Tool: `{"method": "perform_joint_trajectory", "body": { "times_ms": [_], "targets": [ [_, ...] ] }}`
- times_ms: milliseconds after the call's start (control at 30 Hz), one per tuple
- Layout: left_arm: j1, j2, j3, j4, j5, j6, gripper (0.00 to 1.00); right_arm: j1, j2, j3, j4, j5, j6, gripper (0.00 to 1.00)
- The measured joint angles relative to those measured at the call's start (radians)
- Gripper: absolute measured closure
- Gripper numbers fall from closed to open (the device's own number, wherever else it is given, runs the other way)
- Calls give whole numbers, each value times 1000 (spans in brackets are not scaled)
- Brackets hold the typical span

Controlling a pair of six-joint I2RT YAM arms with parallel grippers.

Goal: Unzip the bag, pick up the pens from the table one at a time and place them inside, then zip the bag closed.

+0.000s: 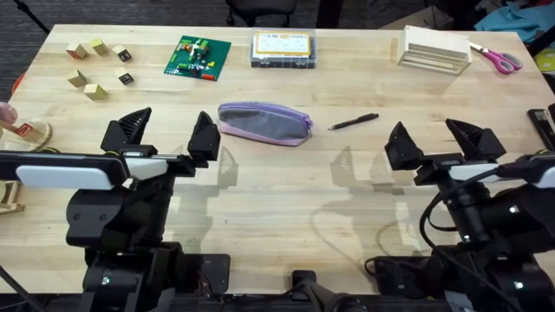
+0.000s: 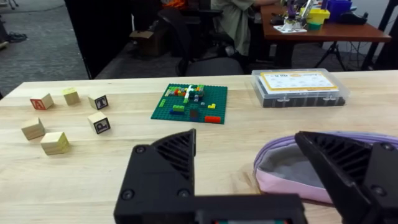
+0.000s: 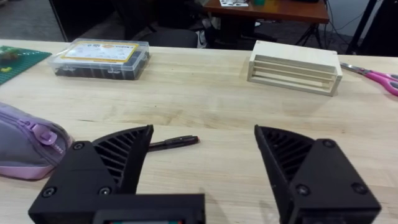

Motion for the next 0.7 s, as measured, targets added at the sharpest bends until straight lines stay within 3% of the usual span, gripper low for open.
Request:
{"method": "perform_joint_trajectory", "body": {
  "times_ms": [300,400,567,700],
  "targets": [
    [0,0,0,-2,0,-3,8,0,1,6,-21,19,0,5],
    [0,0,0,-4,0,-40,8,0,1,6,-21,14,0,5],
    [0,0,29,-103,0,-110,8,0,2,55,-123,2,0,5],
    [0,24,117,-177,0,-133,8,0,26,143,-258,-6,0,5]
  ]
}}
